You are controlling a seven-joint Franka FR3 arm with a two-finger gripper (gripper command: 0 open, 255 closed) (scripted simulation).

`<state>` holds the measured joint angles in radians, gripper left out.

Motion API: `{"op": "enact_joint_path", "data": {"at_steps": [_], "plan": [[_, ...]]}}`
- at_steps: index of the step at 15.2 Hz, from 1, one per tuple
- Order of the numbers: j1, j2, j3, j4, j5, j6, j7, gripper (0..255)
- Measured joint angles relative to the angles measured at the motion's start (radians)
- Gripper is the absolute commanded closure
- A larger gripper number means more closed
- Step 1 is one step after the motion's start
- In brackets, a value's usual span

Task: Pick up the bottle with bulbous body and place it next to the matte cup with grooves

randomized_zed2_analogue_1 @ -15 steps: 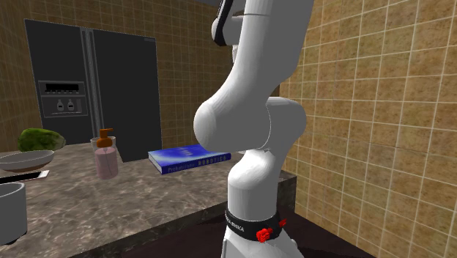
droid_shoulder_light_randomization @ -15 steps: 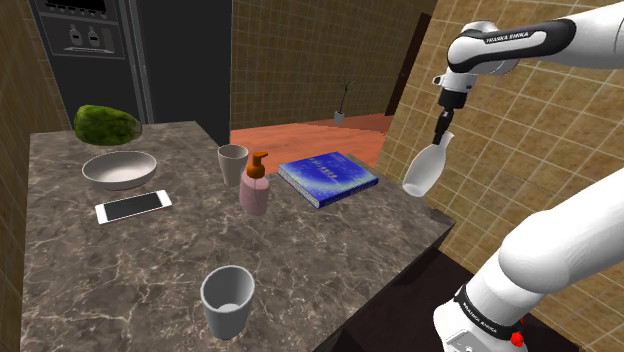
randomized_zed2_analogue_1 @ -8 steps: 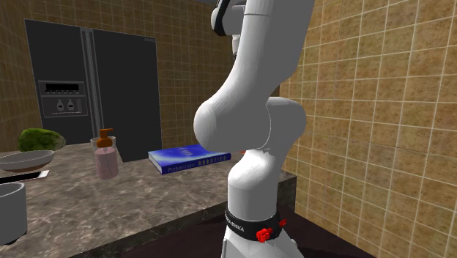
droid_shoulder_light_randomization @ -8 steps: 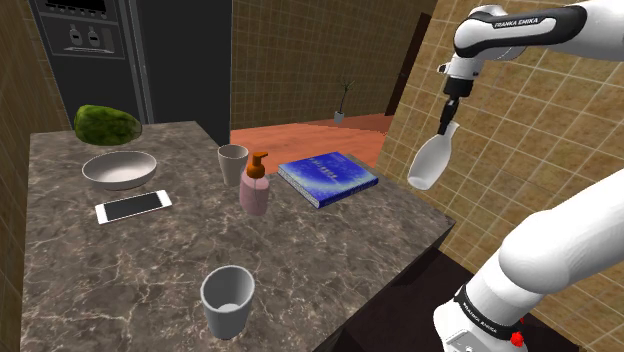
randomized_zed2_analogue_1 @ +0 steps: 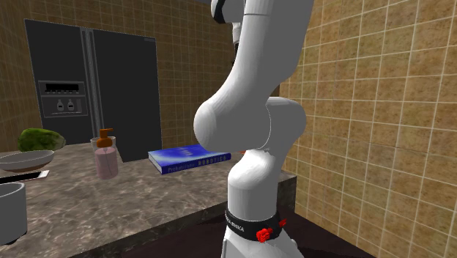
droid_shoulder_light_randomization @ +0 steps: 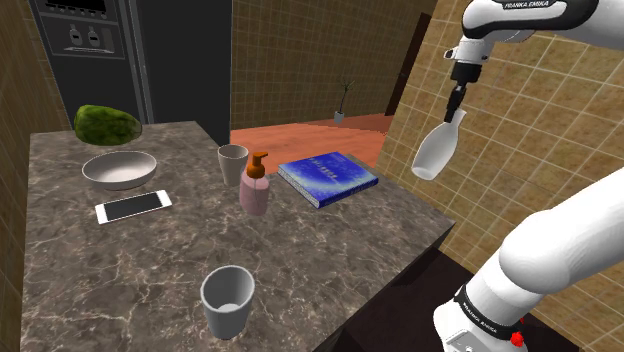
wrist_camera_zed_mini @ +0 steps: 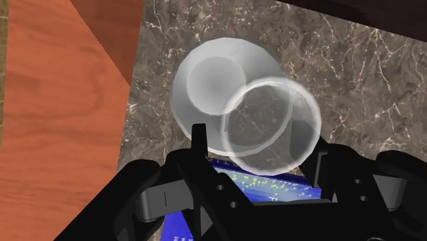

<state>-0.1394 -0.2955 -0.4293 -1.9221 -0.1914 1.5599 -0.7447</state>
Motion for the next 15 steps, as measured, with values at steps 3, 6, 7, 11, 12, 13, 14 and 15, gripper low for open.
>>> {"op": "enact_joint_path", "data": {"at_steps": [3,6,7,11,12,13,14,15], "plan": [[0.002,0.004,0.004,0.041,0.003,-0.037,-0.002,255],[0.005,0.019,0.004,0.097,0.008,-0.079,-0.009,255],[0.005,0.02,0.005,0.111,0.009,-0.092,-0.01,255],[0.007,0.039,0.005,0.186,0.015,-0.148,-0.02,255],[0.007,0.047,0.003,0.209,0.018,-0.163,-0.025,255],[0.007,0.053,0.002,0.228,0.019,-0.176,-0.029,255],[0.008,0.056,0.003,0.242,0.02,-0.188,-0.029,255],[0.008,0.064,0.002,0.266,0.023,-0.204,-0.033,255]]}}
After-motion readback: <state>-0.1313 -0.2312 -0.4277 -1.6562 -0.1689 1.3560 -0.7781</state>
